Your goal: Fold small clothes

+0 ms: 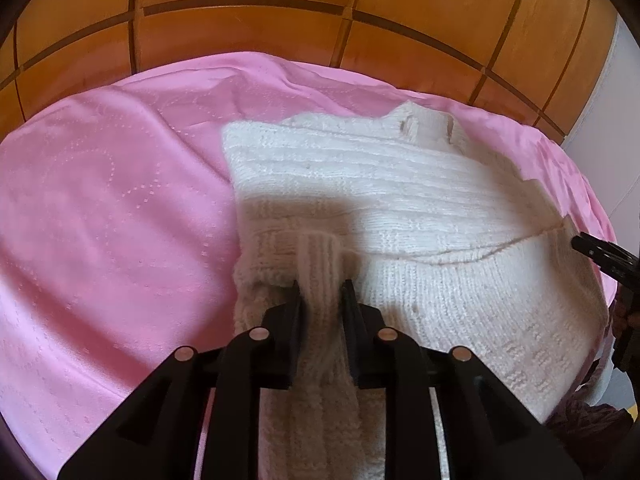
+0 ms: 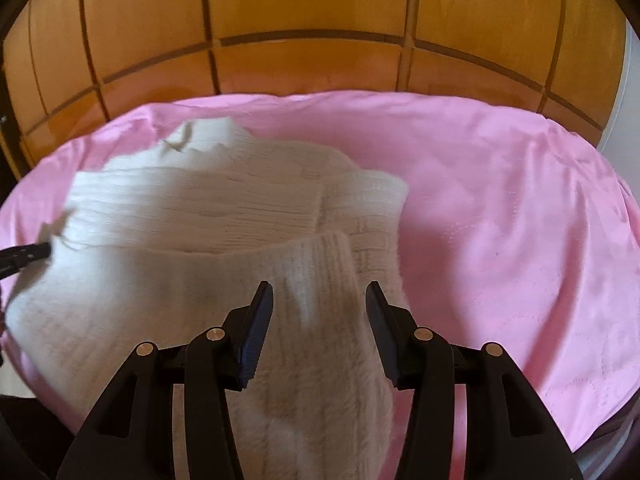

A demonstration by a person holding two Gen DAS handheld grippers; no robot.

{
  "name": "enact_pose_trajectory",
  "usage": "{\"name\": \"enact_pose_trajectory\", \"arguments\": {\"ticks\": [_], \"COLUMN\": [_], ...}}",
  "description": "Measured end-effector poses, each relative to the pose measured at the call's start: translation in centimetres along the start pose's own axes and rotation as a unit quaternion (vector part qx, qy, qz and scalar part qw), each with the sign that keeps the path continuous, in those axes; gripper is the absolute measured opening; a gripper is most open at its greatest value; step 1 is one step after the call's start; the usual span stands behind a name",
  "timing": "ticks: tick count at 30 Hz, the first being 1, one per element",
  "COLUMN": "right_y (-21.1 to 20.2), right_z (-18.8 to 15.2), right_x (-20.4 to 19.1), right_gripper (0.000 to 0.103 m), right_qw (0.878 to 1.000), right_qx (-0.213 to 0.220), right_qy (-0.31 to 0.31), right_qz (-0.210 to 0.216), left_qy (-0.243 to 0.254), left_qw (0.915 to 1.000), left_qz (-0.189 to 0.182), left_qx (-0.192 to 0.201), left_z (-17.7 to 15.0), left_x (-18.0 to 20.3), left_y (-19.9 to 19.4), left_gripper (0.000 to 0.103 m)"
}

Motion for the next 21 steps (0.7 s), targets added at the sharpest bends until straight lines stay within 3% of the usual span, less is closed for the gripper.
{"name": "enact_pose_trajectory", "arguments": {"ticks": [2, 3, 4, 9, 14, 18, 21], "right_y": [0.9, 1.0, 0.8, -1.9, -6.0, -5.1, -2.2], "right_z": [-0.1, -0.1, -0.1, 0.3, 3.6, 7.7, 11.3], "right_x": [-0.2, -0.2, -0.1, 0.1, -0.1, 0.5, 0.8], "right_gripper": [0.044, 0.03, 0.005, 0.005, 0.005, 0.005, 0.005], "right_qw": [1.0, 1.0, 0.999, 0.999, 0.997, 0.997, 0.997], "right_qx": [-0.011, -0.013, -0.01, 0.02, 0.073, 0.081, 0.068], "right_qy": [-0.011, -0.013, -0.013, -0.011, -0.004, 0.009, 0.021], "right_qz": [-0.015, -0.018, -0.029, -0.039, -0.022, -0.019, -0.025], "left_qy": [0.009, 0.012, 0.014, 0.016, 0.013, -0.013, -0.028], "left_qw": [0.9999, 0.9998, 0.9996, 0.9987, 0.9979, 0.9977, 0.998], "left_qz": [0.006, 0.011, 0.014, 0.006, -0.016, -0.031, -0.027], "left_qx": [0.007, 0.014, 0.021, 0.049, 0.061, 0.058, 0.049], "left_z": [0.1, 0.1, 0.1, 0.2, 1.7, 4.7, 8.0], "left_x": [0.3, 0.5, 0.6, 0.9, 0.5, -1.1, -2.4], "left_y": [-0.4, -0.8, -1.3, -3.8, -6.0, -6.1, -5.0], "left_gripper": [0.007, 0.007, 0.006, 0.006, 0.006, 0.005, 0.005]}}
Point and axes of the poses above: each gripper's, at about its wrist camera, not at the fingertips, and y roughly the way its jaws point, x to its right, z to its top, the point moved 5 cm from there along y, roughly the way its jaws point, and after that the axes turned 12 degrees about -x, right-handed, at the moved point
